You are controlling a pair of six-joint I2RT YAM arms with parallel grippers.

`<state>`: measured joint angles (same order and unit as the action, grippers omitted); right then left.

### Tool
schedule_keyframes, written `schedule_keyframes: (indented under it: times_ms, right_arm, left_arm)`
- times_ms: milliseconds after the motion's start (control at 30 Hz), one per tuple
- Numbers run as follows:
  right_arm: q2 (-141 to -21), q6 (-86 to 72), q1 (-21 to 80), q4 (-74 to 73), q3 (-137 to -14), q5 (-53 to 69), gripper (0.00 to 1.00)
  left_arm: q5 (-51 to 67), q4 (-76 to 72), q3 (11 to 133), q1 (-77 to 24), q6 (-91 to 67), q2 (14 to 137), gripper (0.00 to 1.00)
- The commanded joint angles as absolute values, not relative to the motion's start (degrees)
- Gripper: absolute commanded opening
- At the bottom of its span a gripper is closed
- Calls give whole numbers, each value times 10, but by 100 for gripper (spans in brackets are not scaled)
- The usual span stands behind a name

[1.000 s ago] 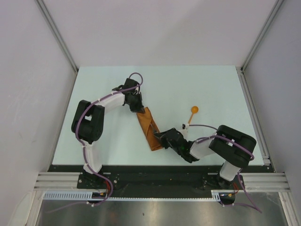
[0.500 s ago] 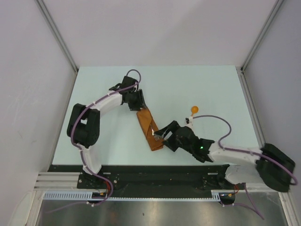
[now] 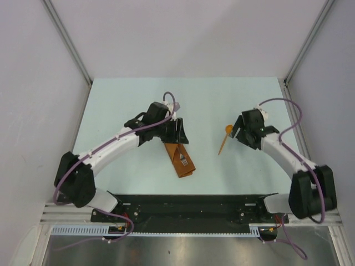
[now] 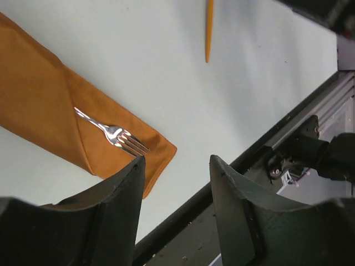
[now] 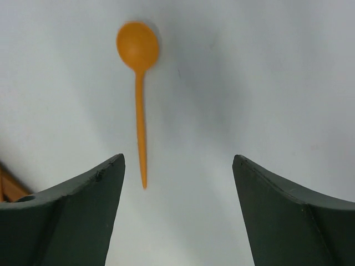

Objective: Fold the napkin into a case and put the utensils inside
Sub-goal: Pick up the spoon from the center of the board.

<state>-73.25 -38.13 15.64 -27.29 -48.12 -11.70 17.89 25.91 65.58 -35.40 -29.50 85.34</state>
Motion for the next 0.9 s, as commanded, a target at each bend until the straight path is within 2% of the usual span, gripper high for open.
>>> schedule_keyframes:
  times_ms: [0, 200, 233, 333, 500, 600, 633, 700, 733, 800, 833, 867]
  right_arm:
    - [-847, -294, 162, -284, -589, -128, 82]
    - [-1035, -313, 231, -337, -720, -213, 80]
    - [-1065, -317, 236, -342, -731, -221, 76]
    - [-1089, -344, 249, -352, -744, -231, 64]
    - [-1111, -359, 258, -344, -732, -226, 60]
    - [-1128, -361, 250, -329, -731, -213, 41]
    - [-1133, -365, 249, -329, -731, -214, 30]
    - [-1134, -367, 249, -325, -725, -216, 19]
    - [-1129, -368, 250, -316, -721, -216, 8]
    - [-1090, -361, 262, -298, -701, -212, 0]
    - [-1073, -358, 269, -285, -695, -214, 0]
    - [-1052, -364, 281, -281, -691, -205, 0]
  left_arm:
    - [196, 222, 592, -359, -318, 768, 55]
    - [191, 196, 552, -372, -330, 730, 55]
    - [191, 199, 554, -372, -330, 730, 55]
    - [191, 206, 559, -374, -325, 726, 55]
    - [189, 213, 569, -374, -320, 724, 55]
    - [196, 210, 573, -374, -322, 729, 55]
    - [198, 211, 577, -374, -321, 733, 55]
    - [199, 219, 585, -374, -311, 738, 55]
    - [202, 219, 588, -374, -306, 741, 56]
    - [229, 208, 591, -374, -293, 749, 63]
    - [241, 200, 592, -374, -290, 754, 76]
    - [248, 195, 596, -374, -285, 769, 82]
